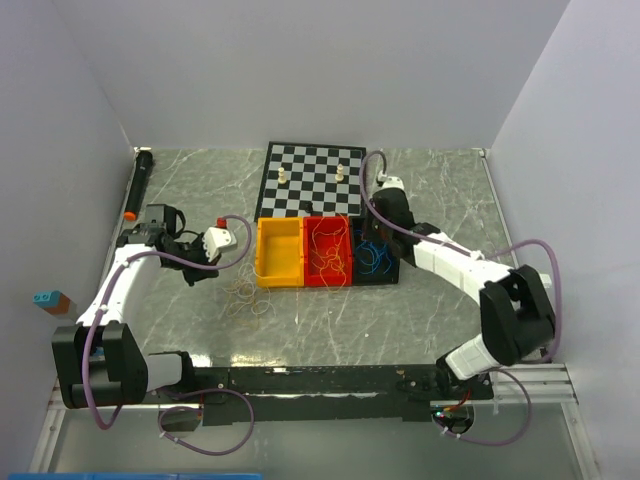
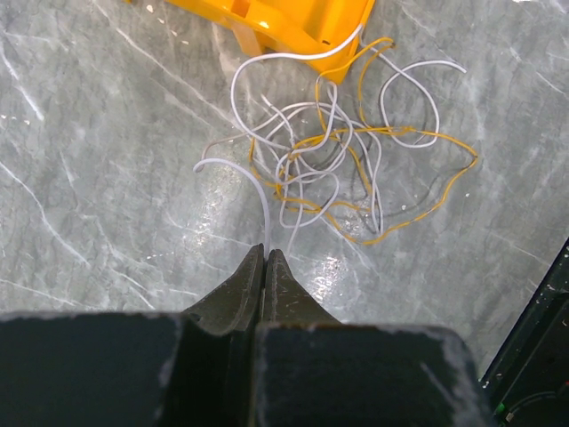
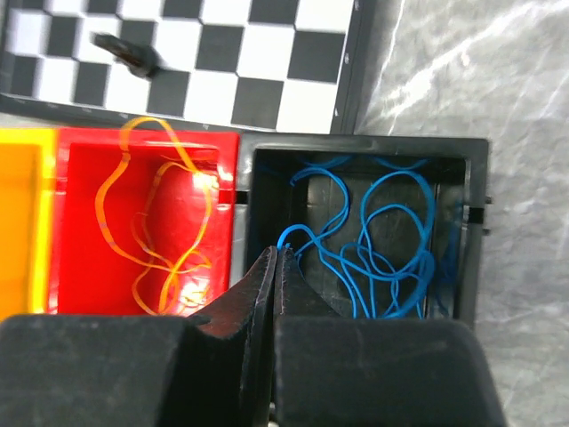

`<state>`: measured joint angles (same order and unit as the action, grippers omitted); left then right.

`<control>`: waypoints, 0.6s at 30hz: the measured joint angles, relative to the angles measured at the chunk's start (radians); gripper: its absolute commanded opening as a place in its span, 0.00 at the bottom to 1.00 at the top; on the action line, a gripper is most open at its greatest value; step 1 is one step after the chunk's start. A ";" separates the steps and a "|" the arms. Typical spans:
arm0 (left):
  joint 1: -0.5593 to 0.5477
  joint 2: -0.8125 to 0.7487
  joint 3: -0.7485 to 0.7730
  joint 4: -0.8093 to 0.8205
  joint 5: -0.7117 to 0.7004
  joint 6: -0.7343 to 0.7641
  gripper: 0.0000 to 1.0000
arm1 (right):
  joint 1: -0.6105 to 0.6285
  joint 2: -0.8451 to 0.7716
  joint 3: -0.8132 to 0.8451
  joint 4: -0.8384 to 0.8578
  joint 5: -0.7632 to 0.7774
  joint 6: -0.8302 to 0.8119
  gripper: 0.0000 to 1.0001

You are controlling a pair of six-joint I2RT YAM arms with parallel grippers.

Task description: Untangle the cables

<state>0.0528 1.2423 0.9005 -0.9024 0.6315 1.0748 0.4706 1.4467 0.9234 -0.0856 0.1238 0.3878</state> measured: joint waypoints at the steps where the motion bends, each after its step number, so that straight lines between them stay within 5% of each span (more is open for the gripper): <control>1: -0.003 0.000 0.000 0.000 0.000 -0.001 0.01 | 0.000 0.024 0.010 -0.006 0.000 0.002 0.00; 4: -0.010 0.000 0.000 0.004 0.004 -0.016 0.01 | 0.000 0.076 0.014 -0.027 0.003 0.014 0.04; 11: -0.024 0.003 0.014 0.013 0.040 -0.045 0.02 | 0.003 0.062 0.000 -0.068 0.006 0.040 0.71; 18: -0.024 0.039 0.105 -0.045 0.122 -0.047 0.01 | 0.074 -0.195 0.000 -0.069 0.010 0.018 0.80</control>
<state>0.0292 1.2808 1.0050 -0.9474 0.7532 1.0275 0.5442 1.2522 0.9234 -0.1543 0.1341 0.4057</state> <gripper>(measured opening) 0.023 0.796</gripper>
